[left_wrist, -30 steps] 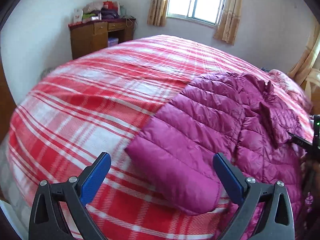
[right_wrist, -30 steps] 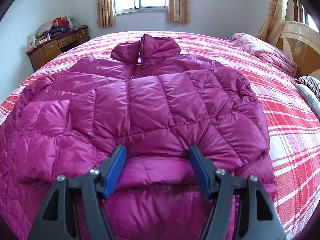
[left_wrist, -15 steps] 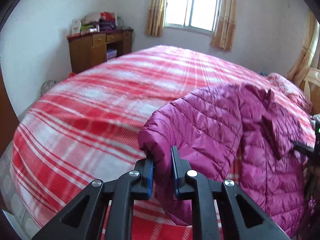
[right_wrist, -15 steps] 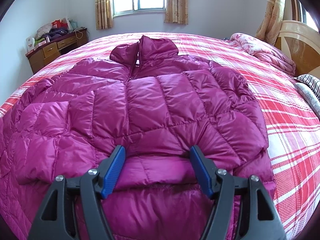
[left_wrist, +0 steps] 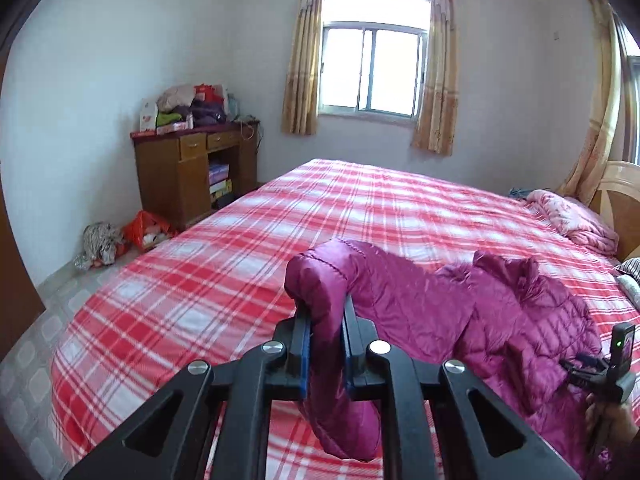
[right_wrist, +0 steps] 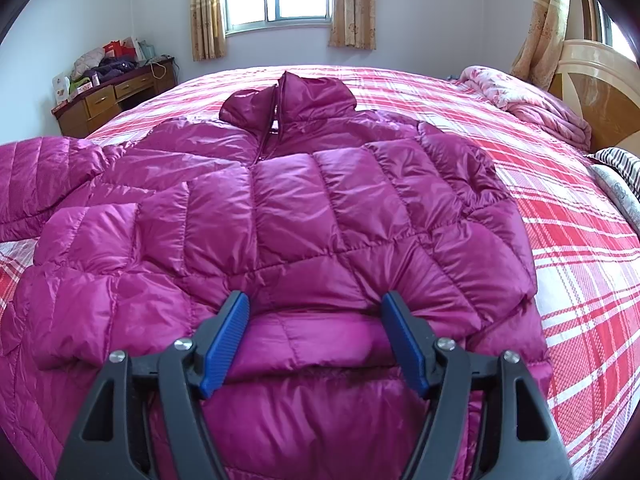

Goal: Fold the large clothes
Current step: 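Grasp the other sleeve with the left gripper and fold it across the body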

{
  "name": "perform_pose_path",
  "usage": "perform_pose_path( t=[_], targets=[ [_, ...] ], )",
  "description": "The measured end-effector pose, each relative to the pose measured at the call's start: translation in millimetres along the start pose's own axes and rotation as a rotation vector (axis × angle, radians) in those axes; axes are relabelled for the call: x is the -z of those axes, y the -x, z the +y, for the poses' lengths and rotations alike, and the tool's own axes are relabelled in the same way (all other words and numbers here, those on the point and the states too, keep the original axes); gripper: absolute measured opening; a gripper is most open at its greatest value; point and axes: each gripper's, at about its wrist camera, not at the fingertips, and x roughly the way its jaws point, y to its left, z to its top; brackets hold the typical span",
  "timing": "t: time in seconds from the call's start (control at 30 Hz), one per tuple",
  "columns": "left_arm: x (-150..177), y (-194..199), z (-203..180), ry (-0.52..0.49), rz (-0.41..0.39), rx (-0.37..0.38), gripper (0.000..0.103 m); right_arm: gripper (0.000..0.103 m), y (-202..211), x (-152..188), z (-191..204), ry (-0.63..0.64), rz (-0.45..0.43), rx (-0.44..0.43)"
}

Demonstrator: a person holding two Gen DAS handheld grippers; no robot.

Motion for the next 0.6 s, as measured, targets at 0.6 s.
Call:
perform_pose_path(
  t=[0.6],
  targets=[
    [-24,18,-163,-0.295,-0.05,0.236,0.011,0.085,62,36,-22,-0.005,0.064,-0.052]
  ],
)
